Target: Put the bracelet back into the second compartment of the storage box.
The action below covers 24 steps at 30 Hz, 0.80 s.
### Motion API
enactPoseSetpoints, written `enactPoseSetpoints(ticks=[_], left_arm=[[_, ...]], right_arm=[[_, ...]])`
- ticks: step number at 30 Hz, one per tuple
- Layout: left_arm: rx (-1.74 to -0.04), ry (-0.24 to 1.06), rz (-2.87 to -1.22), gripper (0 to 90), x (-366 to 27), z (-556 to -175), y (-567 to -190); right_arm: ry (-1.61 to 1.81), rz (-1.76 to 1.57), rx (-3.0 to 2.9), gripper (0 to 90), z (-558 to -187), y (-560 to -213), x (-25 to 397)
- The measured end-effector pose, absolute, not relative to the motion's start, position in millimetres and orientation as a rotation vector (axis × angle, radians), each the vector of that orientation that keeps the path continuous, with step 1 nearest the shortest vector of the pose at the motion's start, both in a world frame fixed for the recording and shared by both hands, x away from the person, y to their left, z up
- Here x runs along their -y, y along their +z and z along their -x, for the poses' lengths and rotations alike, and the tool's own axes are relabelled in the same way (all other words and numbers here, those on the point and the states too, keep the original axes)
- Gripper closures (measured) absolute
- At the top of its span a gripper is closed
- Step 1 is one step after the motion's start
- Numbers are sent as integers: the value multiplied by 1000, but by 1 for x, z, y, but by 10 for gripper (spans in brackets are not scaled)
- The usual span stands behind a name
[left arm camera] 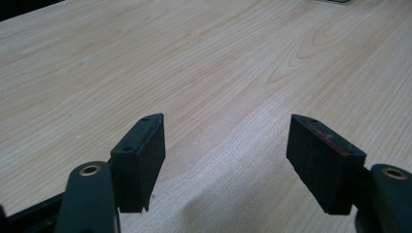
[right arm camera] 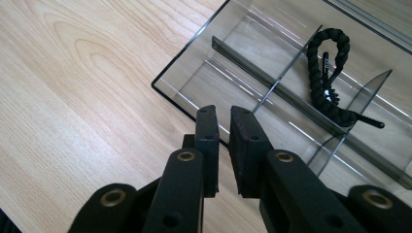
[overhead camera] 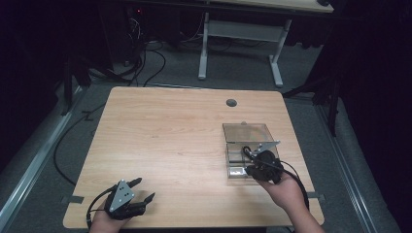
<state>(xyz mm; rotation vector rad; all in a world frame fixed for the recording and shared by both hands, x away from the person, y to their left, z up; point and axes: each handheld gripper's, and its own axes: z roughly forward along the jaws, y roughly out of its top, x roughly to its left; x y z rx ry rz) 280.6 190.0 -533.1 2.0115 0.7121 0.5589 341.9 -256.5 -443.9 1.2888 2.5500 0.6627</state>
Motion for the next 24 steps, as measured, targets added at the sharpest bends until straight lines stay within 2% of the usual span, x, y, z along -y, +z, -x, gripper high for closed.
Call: enactPoseSetpoints(ticks=[24], left_arm=[[-719, 561, -2009, 309, -190, -281, -533]], right_arm=[[1026, -1214, -2351, 760, -292, -499, 260]])
